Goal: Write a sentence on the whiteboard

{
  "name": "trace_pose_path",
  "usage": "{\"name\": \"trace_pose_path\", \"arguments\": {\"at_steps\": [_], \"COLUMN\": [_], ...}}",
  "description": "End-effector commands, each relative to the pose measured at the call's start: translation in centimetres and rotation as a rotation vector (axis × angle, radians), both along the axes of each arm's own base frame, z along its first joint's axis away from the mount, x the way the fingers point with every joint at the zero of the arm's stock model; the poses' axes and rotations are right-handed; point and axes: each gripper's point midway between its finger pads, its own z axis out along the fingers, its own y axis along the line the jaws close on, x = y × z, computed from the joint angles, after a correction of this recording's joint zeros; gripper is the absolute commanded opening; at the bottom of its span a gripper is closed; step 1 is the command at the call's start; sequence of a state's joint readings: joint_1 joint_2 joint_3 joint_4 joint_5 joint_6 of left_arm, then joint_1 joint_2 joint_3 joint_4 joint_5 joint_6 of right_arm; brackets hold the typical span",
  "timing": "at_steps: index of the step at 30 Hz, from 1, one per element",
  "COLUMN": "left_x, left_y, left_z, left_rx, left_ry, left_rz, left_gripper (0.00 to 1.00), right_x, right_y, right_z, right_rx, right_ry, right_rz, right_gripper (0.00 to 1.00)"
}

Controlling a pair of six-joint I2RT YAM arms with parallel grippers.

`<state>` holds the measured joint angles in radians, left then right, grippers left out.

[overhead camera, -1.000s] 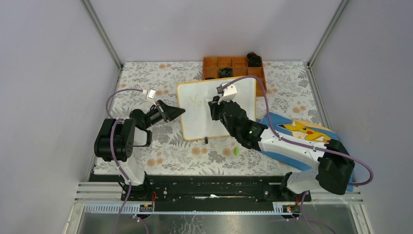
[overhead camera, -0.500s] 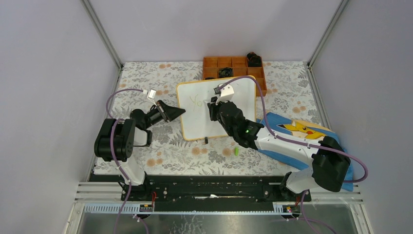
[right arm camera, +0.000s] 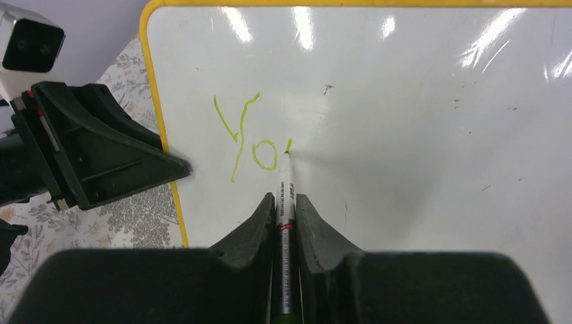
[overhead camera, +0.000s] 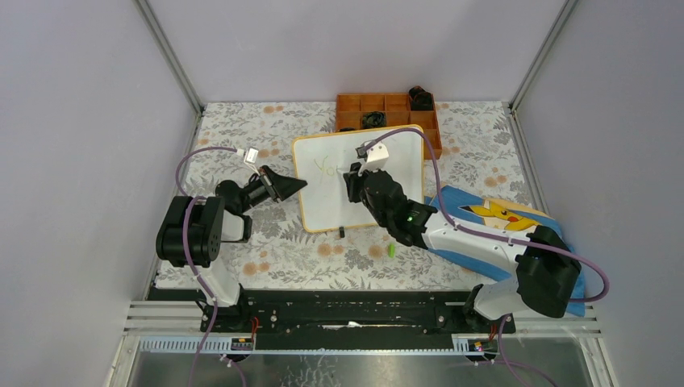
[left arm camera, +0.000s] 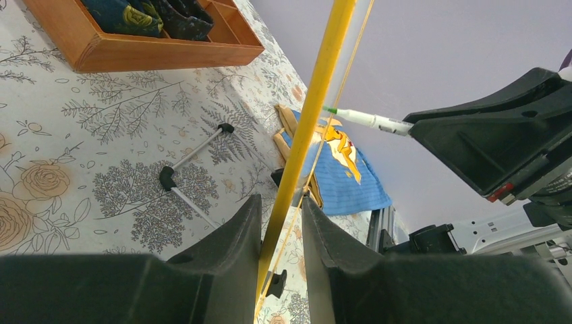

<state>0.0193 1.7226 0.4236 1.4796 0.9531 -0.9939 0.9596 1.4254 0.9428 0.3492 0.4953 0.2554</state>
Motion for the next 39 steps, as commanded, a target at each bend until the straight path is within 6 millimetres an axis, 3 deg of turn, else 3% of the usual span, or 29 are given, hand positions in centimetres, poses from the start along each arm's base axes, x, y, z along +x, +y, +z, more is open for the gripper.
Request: {"name": "trace_pose_path", "arguments": {"at_steps": [1,15,39], "left_x": [-0.3,-0.4,-0.4], "left_y": [-0.4,-0.5,-0.6], "left_z": [1.0,1.1,1.1], "left_rx": [0.014,0.015,0.018], "left_ry": [-0.061,-0.065,-0.064], "left_rz": [-0.019,-0.022,-0.026], "left_gripper": [0.34,0.34,0.34], "right_x": [-0.1,-0.4,1.5], "right_y": [-0.9,-2.7,-2.5], "right_z": [0.2,-0.6,2.4], "right_rx": [0.035,0.007,0.002], "right_ry": [0.004,0.011,-0.049], "right_rz": [-0.015,-0.068,-0.101], "right_gripper": [0.00,0.00,0.00]}}
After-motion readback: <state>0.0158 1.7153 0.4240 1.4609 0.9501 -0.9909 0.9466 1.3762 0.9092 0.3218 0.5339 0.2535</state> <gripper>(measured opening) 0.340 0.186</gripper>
